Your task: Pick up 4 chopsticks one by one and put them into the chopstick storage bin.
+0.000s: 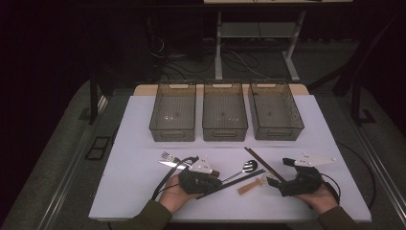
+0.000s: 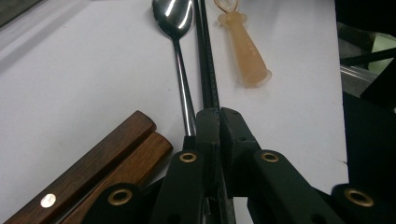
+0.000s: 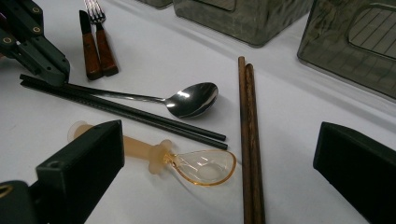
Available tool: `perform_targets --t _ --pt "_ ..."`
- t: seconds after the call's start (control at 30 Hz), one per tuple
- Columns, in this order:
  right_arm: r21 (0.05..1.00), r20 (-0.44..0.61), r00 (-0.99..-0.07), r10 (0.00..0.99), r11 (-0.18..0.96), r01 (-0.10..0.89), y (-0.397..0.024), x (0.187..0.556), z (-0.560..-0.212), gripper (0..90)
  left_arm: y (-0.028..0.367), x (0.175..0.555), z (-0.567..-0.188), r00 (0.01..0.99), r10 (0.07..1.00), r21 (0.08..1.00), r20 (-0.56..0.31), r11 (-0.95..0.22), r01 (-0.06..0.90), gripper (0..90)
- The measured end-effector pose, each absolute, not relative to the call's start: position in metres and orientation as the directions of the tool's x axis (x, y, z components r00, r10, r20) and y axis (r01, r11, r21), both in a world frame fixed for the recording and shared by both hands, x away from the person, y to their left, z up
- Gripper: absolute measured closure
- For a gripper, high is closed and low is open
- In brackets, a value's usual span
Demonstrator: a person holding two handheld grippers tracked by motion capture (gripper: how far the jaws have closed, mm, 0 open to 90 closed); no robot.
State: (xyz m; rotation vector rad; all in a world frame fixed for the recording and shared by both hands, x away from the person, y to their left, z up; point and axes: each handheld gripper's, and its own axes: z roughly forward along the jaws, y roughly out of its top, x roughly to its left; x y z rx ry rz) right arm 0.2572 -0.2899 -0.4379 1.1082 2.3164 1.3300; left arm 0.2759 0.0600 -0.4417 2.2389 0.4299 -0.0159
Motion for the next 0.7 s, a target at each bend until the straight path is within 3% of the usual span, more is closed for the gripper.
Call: perform_targets --t 0.7 --pt "0.819 0.151 -0.678 0.719 0.294 0.493 -0.2903 0.2571 -0.4381 1.5 0.0582 0.2777 -0.4474 0.941 0.305 0.72 -0.142 -0.621 0.31 84.3"
